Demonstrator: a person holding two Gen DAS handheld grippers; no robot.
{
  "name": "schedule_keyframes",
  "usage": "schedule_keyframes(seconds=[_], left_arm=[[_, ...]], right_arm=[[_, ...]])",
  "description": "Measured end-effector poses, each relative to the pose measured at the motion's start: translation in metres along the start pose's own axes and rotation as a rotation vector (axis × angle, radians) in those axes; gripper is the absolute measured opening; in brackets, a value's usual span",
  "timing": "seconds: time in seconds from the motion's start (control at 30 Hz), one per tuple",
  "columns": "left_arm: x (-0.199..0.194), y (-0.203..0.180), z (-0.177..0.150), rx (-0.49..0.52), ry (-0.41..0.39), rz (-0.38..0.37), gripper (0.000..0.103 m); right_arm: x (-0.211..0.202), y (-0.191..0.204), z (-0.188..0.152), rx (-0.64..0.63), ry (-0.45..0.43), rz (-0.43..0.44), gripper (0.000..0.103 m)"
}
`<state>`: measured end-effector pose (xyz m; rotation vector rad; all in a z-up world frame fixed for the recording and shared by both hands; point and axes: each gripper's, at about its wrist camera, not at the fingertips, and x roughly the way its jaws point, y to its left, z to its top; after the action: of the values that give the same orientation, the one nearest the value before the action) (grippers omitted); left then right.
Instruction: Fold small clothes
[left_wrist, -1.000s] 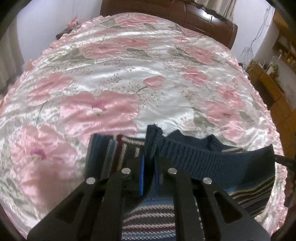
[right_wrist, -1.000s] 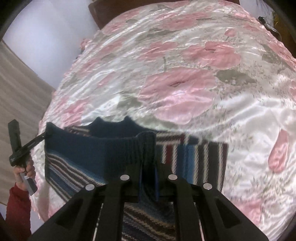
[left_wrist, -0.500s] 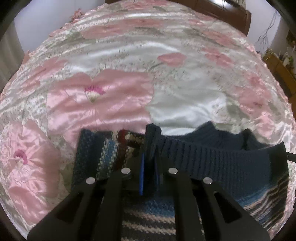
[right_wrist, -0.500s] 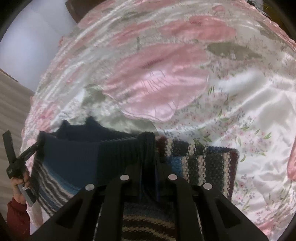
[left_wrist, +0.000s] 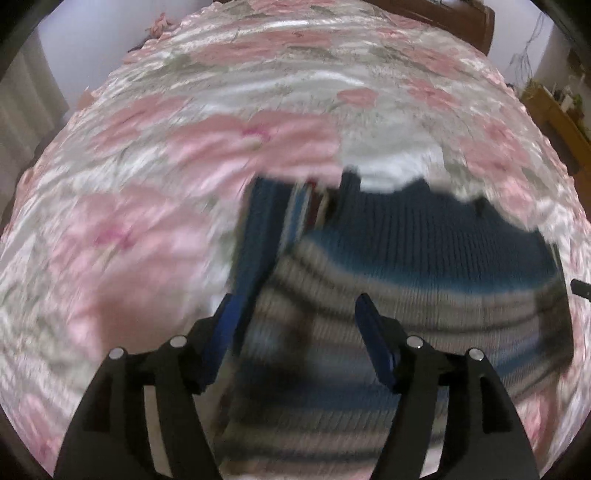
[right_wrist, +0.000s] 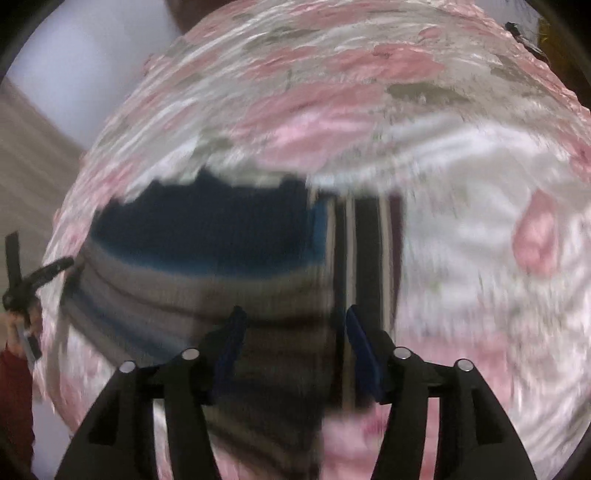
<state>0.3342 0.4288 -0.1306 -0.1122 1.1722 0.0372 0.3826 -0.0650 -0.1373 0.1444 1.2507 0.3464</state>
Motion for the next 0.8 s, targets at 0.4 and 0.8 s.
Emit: schedule_keyframes(seconds=[0.4,0.8], left_arm=[[0.011,0.006,-0.066,-0.043,0.085,-0.003,0.016],[-0.022,0.014,-0.065,-0.039,0.055,-0.057,0.010]], right_arm=[[0.010,0.007,-0.096,-0.012,0.105,0.046,0.027],[-0.035,0.005,-0.090,-0.004,0.031,0.132,0.011]])
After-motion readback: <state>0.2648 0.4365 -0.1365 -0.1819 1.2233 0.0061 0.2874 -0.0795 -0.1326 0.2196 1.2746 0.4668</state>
